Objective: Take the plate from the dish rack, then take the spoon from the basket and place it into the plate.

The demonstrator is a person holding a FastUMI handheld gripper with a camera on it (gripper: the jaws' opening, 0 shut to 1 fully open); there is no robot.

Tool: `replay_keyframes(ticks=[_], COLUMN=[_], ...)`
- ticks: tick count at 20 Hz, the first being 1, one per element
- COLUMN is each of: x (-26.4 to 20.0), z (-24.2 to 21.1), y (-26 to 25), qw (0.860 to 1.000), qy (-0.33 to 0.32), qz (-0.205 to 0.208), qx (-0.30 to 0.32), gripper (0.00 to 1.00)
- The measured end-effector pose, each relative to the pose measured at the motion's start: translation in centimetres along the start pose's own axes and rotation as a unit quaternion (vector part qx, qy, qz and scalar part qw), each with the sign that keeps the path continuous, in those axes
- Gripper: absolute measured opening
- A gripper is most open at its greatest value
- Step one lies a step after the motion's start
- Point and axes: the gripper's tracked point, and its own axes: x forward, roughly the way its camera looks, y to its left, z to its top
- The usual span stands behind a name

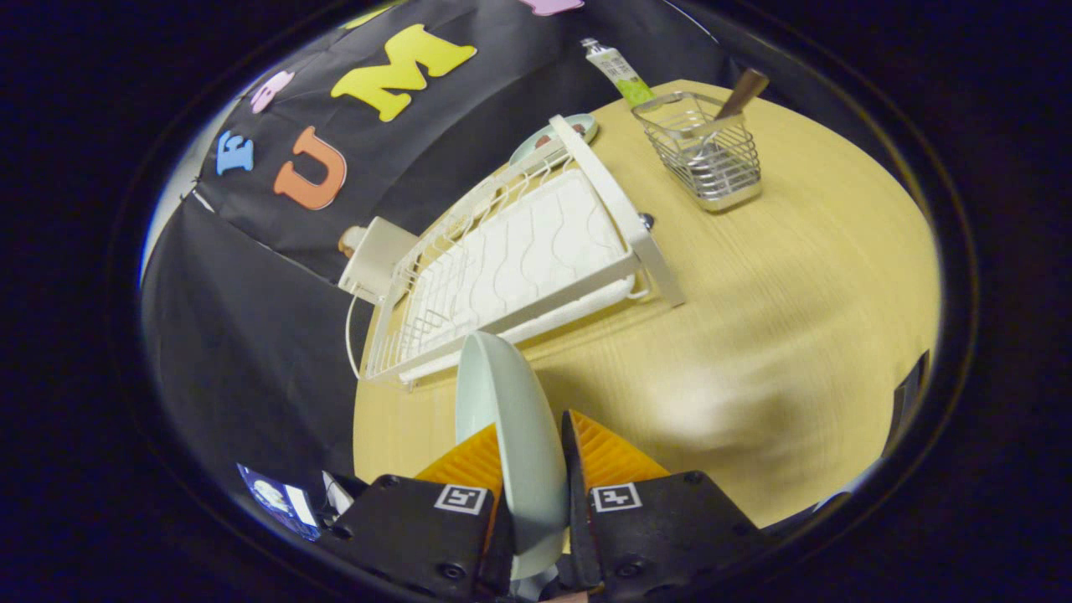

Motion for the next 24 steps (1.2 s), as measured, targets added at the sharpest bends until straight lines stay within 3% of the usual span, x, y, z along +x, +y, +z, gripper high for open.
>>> replay_keyframes(ticks=[4, 12, 16, 19, 21, 24], x=[0.9, 0.5, -1.0, -3.6, -6.0, -9.8], z=[0.4, 2.1, 3.0, 4.6, 6.1, 8.0], y=[-1.3, -4.2, -4.6, -5.2, -5.4, -5.8], qw=[0.999, 1.000, 0.997, 0.980, 0.956, 0.917], qy=[0.004, -0.008, -0.058, -0.138, -0.210, -0.314], qz=[0.033, 0.003, -0.025, -0.075, -0.106, -0.130], qx=[0.020, 0.019, -0.038, -0.125, -0.177, -0.208], gripper=[0.33, 0.42, 0.45, 0.53, 0.68, 0.94])
